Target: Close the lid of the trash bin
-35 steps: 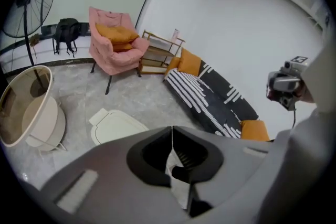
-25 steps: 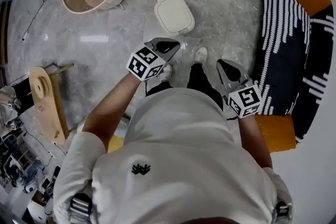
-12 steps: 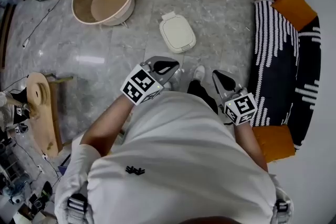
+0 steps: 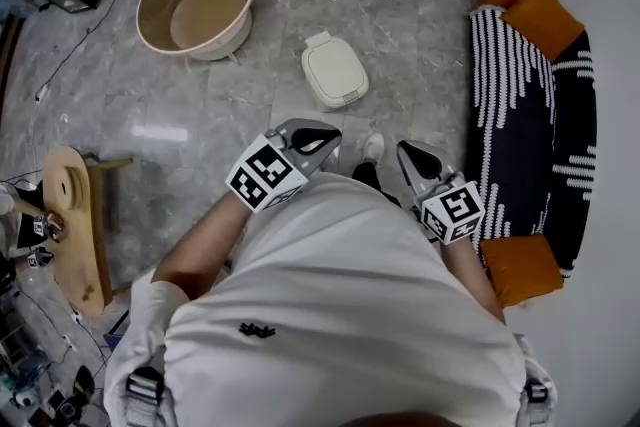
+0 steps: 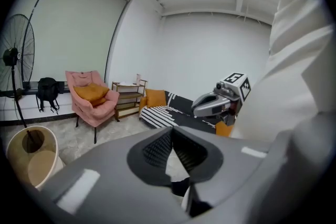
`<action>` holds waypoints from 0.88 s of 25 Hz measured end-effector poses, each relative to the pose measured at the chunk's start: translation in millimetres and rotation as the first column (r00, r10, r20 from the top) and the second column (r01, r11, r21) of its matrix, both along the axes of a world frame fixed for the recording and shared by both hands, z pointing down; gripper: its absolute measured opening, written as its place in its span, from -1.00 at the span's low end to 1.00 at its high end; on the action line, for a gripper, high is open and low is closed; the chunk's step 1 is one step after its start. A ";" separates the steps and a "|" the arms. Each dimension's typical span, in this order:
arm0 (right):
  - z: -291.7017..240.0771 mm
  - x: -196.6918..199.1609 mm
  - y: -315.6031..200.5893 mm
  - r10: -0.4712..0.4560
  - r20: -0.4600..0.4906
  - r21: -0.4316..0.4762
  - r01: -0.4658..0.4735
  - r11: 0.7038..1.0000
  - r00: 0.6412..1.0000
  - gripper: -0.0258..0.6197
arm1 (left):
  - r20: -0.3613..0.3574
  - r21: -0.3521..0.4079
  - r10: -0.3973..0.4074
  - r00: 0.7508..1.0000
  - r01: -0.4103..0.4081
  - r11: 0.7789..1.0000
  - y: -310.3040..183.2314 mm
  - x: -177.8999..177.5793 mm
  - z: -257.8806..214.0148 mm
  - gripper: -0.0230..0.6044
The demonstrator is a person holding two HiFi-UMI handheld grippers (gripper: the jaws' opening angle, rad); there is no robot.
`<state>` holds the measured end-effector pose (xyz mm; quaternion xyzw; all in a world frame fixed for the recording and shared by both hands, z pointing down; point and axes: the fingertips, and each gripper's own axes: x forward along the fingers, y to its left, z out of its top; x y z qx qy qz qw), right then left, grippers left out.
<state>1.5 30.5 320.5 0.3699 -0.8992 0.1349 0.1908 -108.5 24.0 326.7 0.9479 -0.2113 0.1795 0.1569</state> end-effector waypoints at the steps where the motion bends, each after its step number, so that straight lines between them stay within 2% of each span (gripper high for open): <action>1: -0.2 -1.2 3.8 0.004 0.000 0.001 -0.004 1.000 1.000 -0.91 | -0.002 0.001 0.000 1.000 0.000 1.000 2.3 -2.3 1.9 -0.74; 12: -1.1 -9.9 20.2 0.038 -0.007 0.005 -0.038 0.999 0.999 -0.92 | -0.011 -0.008 0.032 0.999 -0.032 0.999 8.5 -7.2 11.0 -0.74; 22: 2.3 -25.1 7.2 0.000 -0.024 0.004 0.000 1.000 1.000 -0.92 | -0.020 -0.010 0.011 1.000 -0.011 1.000 0.1 -16.5 11.3 -0.74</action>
